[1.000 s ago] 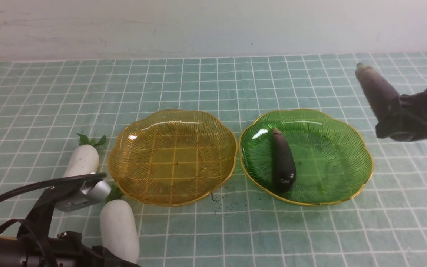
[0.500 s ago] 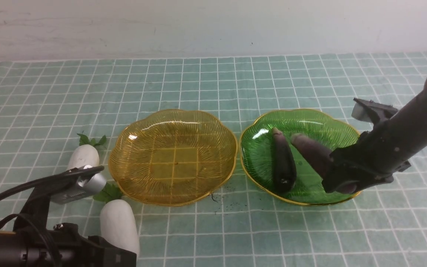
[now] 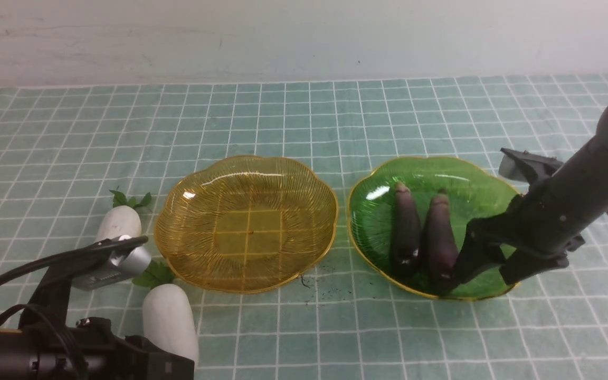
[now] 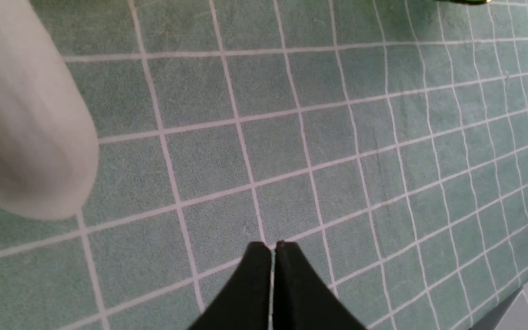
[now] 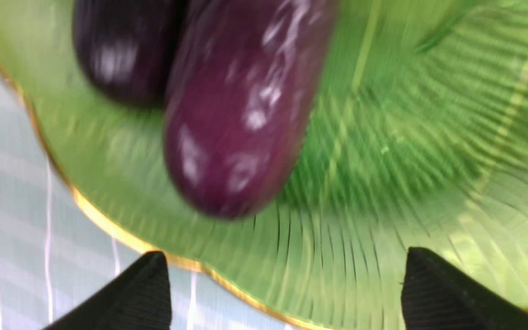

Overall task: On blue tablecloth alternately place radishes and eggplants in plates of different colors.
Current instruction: 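Pick up the white radish and place it in the left plate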

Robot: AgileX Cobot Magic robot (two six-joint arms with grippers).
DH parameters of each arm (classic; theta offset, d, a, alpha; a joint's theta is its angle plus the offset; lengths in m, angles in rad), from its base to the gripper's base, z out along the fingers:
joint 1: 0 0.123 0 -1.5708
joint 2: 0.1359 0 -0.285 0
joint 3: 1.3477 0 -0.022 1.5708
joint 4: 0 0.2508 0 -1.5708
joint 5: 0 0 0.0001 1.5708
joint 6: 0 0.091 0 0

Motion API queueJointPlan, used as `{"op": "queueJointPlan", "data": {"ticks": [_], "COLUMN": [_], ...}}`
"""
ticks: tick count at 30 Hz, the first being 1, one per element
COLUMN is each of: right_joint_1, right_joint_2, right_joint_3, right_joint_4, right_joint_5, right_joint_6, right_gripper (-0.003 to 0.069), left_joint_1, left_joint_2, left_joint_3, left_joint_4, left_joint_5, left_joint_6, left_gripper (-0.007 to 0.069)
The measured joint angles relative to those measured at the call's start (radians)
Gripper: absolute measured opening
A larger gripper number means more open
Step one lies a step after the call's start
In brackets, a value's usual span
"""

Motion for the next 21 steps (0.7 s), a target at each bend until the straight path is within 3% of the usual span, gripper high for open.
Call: {"op": "queueJointPlan", "data": {"ticks": [6,10,16,21], "right_joint_1": [0.001,0.001,0.001,0.001], "right_joint_2": [-0.008,-0.071,-0.272,-0.51], "right_joint_3": [0.0,0.0,0.0,0.0], "right_joint_4": [-0.053,-0.115,-0.172,-0.18], "right_joint_5": [0.064,0.07,0.083,0.095], "right_joint_6": [0.086,0.159,0.203,0.207], "right_gripper": [0.0502,0.0346,0.0141,0.0038], "left_joint_1": [0.0,0.0,0.0,0.0], "left_joint_2": [0.0,0.0,0.001,0.001], "left_joint_3": [0.0,0.0,-0.03,-0.138], "left_joint_4": [0.0,0.0,0.04,0.173], "left_joint_5": [-0.034,-0.061,-0.081,-0.043], "left_joint_6": [0.0,0.0,-0.017,-0.187], "left_gripper": [-0.0001,0.0034,0.0145,0.0292]}}
